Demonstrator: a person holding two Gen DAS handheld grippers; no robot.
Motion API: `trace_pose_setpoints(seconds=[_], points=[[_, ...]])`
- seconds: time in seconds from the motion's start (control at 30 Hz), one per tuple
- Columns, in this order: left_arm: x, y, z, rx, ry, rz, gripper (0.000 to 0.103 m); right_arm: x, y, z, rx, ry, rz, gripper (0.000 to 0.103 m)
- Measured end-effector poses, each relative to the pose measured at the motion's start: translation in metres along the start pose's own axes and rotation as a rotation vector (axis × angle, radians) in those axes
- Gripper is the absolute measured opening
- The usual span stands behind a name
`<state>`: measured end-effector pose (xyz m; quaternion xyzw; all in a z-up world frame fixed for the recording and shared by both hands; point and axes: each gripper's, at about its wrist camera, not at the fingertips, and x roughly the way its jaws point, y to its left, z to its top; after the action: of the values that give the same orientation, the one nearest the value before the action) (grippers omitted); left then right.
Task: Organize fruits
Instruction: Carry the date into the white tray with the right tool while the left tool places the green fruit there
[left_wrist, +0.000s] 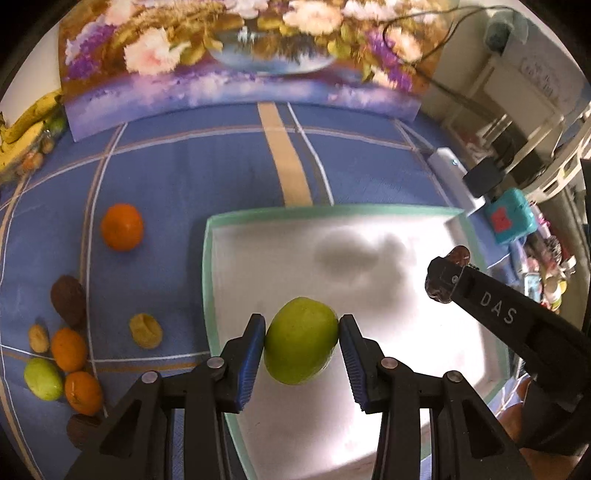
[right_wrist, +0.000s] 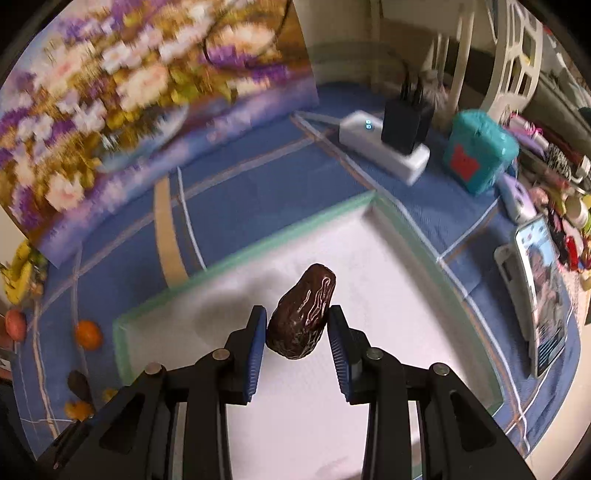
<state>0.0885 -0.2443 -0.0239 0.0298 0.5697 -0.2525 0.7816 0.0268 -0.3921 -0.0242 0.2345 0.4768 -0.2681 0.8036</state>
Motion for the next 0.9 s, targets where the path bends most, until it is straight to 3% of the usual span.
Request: trace_pose_setpoints(seconds=[0.6,0.9], points=[[0.011,-0.007,-0.009,0.017,0.041,0.034,0.044,0.028,-0.001,-0.013,-0.024,0.093,-0.035,0.036],[-0.014,-0.011,-0.004,0.014,0.006,0.004,0.044,-0.001,-0.002,-0.003,-0.025,0.031,-0.019,0.036]])
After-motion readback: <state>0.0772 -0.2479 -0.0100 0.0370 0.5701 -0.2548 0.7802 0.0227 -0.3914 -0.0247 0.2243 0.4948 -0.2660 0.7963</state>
